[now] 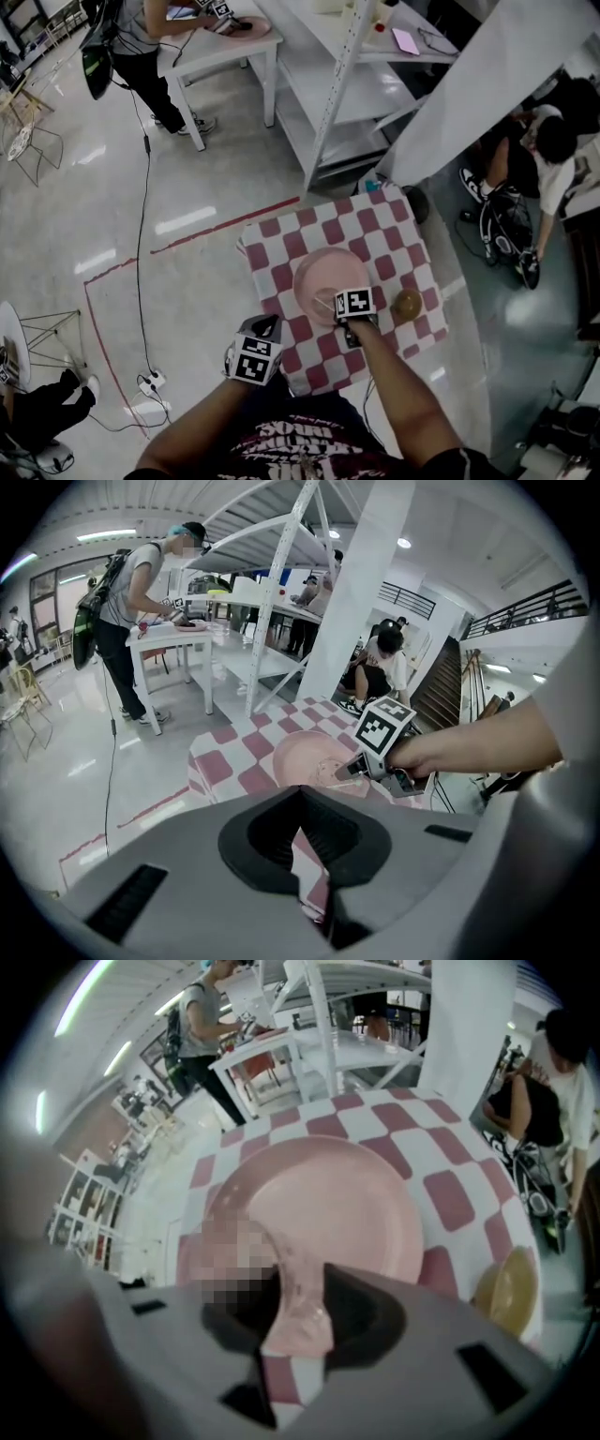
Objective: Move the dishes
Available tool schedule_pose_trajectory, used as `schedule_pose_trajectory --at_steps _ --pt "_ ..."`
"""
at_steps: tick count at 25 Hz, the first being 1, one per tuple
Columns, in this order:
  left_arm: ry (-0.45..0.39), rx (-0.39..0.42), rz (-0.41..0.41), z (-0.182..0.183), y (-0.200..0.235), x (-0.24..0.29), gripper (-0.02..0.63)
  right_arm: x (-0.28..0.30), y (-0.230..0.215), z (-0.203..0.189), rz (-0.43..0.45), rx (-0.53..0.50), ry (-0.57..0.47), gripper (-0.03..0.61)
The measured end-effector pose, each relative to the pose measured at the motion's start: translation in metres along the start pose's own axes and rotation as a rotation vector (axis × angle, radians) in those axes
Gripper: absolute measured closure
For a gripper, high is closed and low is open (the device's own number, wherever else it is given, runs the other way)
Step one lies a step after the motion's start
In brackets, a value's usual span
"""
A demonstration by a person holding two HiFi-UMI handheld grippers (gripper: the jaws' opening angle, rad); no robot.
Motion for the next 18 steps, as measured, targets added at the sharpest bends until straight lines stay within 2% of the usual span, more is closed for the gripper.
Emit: schedule_pose_trajectory --at_steps 2,3,7,13,18 --pt "0.004 0.006 -0.019 0.001 0.0 0.001 0.589 0.004 0.002 -0.003 -0.019 -0.024 0.028 0.51" --pt "0.005 0.008 -0.026 0.002 0.001 0.002 0.589 0.005 0.005 -0.002 -0.026 -0.033 0.033 0.525" --pt "0.01 0.012 -0.052 0.0 0.006 0.003 0.589 -0.001 0.008 0.006 -0.049 -0.035 0.006 0.526" --pt "-0.01 0.029 -0.116 0.02 0.001 0.012 0.589 -0.054 -0.006 0.015 -0.017 0.124 -0.077 0.529" --pt "-0.026 0.054 -0.166 0.039 -0.025 0.027 0.589 -0.096 -0.04 -0.012 -0.044 0.178 -0.089 0.529"
Point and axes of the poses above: the fingertips, and each gripper's own axes: x forward along the fingers, y to its left, z out of its top, the point moved 8 cm from there along -x, backward along the fingers, and after that the axes turned 8 degrees about -y, right-handed, at the moved point
